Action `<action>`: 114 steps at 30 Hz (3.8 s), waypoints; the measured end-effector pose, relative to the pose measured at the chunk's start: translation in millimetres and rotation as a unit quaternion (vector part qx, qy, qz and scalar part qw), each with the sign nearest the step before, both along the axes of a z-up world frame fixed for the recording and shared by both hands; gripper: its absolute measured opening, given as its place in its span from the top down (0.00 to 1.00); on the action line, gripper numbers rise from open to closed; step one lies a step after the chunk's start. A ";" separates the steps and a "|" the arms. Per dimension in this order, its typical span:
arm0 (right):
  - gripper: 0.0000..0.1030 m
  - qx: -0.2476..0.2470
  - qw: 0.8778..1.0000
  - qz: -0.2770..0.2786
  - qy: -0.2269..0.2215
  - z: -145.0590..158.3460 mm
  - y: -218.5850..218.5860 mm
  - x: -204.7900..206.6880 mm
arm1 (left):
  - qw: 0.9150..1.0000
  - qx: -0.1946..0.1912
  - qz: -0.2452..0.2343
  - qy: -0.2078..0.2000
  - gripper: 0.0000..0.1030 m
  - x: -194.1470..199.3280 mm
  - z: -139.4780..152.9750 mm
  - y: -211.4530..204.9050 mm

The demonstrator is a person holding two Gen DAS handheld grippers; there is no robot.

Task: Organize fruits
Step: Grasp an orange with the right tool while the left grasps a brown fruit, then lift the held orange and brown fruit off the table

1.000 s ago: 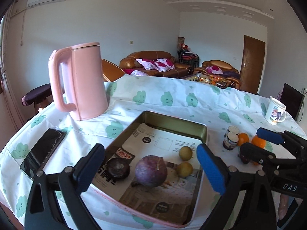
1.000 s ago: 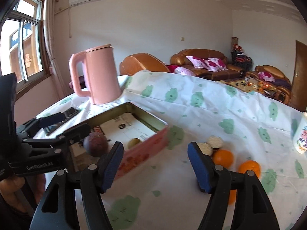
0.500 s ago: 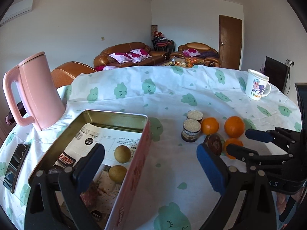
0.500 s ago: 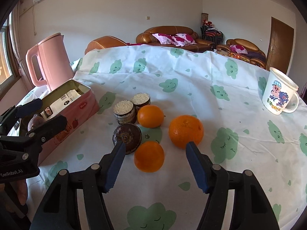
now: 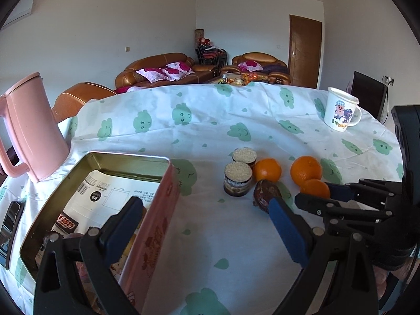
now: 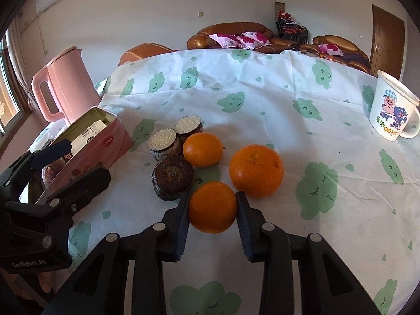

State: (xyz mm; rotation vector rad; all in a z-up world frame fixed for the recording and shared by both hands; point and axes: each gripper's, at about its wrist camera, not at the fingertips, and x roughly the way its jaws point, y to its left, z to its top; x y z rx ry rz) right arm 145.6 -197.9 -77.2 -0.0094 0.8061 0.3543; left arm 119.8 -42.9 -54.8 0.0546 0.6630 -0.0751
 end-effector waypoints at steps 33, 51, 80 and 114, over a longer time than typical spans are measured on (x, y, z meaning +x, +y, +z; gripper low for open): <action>0.66 0.033 0.995 -0.069 -0.065 18.5 -26.7 -14.4 | 0.995 -0.058 -0.064 0.041 0.66 27.4 -13.4 -37.1; 0.66 0.045 0.992 -0.051 -0.106 26.6 -25.9 -27.8 | 0.997 -0.054 -0.048 -0.018 0.66 11.4 -0.9 -31.9; 0.66 0.042 0.984 -0.028 -0.173 37.9 -19.3 -52.0 | 0.995 -0.038 -0.034 -0.091 0.66 -11.7 13.0 -32.3; 0.66 0.011 0.982 0.003 -0.186 39.8 0.8 -61.4 | 0.992 -0.037 -0.026 -0.120 0.66 -35.9 16.5 -21.7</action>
